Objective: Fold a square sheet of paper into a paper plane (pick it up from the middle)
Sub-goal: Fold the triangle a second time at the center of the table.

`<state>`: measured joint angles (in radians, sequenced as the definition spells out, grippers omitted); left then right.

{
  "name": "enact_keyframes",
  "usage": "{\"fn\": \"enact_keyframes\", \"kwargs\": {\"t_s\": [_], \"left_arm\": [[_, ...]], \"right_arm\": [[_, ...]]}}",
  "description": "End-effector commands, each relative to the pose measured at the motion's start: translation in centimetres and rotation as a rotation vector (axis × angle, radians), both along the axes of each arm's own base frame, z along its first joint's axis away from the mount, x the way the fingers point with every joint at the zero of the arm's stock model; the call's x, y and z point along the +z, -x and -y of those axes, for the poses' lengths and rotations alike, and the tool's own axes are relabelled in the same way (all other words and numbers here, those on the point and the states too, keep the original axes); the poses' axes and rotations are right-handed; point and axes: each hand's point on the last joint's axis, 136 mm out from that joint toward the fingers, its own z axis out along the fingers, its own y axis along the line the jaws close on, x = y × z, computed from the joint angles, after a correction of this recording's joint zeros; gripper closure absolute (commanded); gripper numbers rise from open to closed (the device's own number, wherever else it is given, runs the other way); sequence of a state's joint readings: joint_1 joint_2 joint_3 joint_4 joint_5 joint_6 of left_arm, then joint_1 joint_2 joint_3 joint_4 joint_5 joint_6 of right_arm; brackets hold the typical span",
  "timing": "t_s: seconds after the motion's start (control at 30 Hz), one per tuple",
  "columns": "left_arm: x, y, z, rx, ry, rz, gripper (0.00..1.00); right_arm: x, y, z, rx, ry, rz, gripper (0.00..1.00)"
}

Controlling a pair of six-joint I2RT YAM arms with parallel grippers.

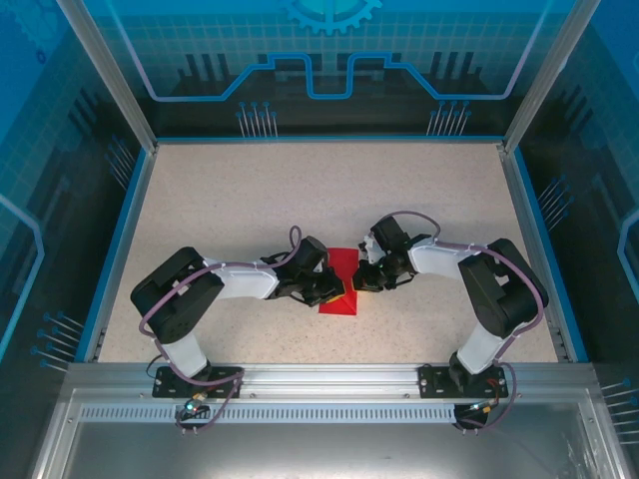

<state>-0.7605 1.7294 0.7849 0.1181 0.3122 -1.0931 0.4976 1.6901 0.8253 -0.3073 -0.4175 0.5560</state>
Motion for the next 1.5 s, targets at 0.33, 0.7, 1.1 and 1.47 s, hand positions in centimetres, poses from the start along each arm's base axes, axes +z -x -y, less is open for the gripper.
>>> {"fn": "enact_keyframes", "kwargs": {"t_s": [0.33, 0.7, 1.1, 1.47], "left_arm": [[1.7, -0.4, 1.4, -0.05, 0.052, 0.048, 0.89], [0.7, -0.2, 1.0, -0.045, 0.016, 0.026, 0.89], [-0.2, -0.1, 0.7, -0.047, -0.018, 0.009, 0.9], [-0.6, 0.1, -0.1, -0.034, -0.054, -0.001, 0.9]], "right_arm": [[-0.5, 0.1, 0.5, 0.005, 0.038, -0.01, 0.93], [-0.6, 0.1, 0.4, 0.004, 0.036, -0.017, 0.93], [-0.4, 0.2, 0.5, 0.0, 0.042, -0.017, 0.93], [-0.2, 0.1, 0.5, -0.001, 0.039, -0.013, 0.93]]}}
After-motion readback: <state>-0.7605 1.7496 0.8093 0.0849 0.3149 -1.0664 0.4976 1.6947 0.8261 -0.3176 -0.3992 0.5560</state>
